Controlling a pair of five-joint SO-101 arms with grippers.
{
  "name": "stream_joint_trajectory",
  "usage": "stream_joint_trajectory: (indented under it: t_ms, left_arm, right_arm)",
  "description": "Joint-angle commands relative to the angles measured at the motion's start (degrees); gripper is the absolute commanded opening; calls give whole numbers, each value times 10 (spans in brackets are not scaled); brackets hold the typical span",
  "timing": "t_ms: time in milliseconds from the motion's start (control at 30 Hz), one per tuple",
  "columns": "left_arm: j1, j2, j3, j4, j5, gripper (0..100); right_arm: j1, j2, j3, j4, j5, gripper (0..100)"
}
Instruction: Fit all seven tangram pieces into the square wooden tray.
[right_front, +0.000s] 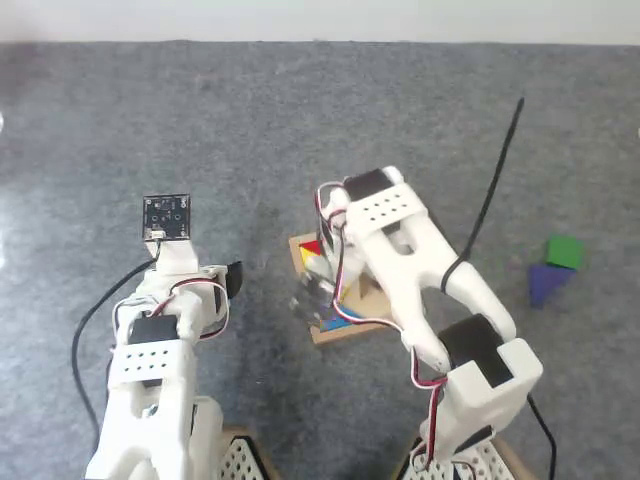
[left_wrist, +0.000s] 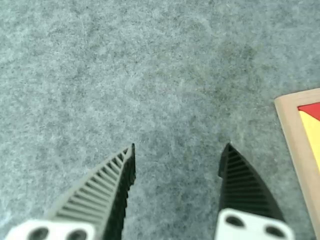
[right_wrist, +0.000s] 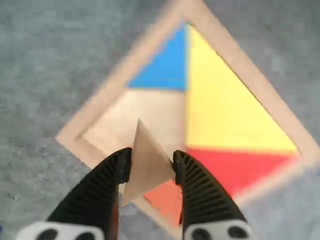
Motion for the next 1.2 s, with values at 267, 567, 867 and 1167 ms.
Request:
stream_joint_trajectory:
  t_ms: [267, 567, 867, 1167]
  left_arm:
    - [-1, -4, -2, -13, -5, 269]
    - [-1, -4, -2, -13, -25, 269]
    - [0, -4, -2, -13, -27, 269]
    - [-1, -4, -2, -13, -27, 269]
  right_arm:
    - [-47, -36, 20, -23, 74, 9]
    - [-53, -36, 10, -50, -3, 121]
    - [-50, -42, 10, -63, -16, 126]
    - [-52, -39, 10, -65, -59, 173]
